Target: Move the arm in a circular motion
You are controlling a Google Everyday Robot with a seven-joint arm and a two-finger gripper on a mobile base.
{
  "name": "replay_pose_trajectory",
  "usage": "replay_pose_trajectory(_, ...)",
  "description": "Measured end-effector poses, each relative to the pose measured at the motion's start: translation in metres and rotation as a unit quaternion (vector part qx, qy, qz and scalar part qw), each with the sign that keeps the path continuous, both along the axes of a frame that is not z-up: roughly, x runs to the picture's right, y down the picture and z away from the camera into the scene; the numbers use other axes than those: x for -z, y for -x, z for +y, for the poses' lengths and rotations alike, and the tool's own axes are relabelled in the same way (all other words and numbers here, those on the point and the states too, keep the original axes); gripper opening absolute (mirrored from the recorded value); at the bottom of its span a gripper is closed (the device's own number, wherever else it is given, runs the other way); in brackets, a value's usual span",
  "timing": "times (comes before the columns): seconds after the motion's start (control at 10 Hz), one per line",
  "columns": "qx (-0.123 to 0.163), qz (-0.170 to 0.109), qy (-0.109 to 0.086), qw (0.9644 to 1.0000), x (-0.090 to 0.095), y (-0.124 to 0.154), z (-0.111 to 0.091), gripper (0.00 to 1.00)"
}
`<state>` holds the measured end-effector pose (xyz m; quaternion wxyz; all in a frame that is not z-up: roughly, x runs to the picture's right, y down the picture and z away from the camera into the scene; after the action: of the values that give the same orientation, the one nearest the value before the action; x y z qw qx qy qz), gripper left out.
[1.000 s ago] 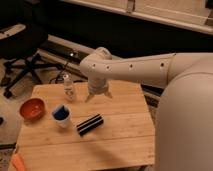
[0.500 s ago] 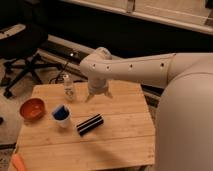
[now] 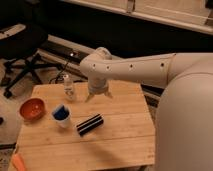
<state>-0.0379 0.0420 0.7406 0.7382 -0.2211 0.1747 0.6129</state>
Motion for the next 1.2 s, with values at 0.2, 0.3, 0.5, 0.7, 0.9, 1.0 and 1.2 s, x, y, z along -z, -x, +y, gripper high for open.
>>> replay_pose_trajectory(0.2,0.000,0.000,0.000,1.0000,0.000,0.000,0.000,0.80)
replay_pose_trajectory(0.3,0.000,0.000,0.000,1.0000,0.000,0.000,0.000,0.80)
replay_pose_trajectory(0.5,0.000,0.000,0.000,1.0000,0.000,0.000,0.000,0.80)
replay_pose_trajectory(0.7,0.000,0.000,0.000,1.0000,0.000,0.000,0.000,0.80)
replay_pose_trajectory(0.9,0.000,0.000,-0.002,1.0000,0.000,0.001,-0.002,0.80)
replay_pose_trajectory(1.0,-0.001,-0.001,-0.004,1.0000,-0.001,0.002,-0.005,0.80)
replay_pose_trajectory(1.2,-0.013,-0.008,-0.022,0.9996,-0.012,0.016,-0.037,0.80)
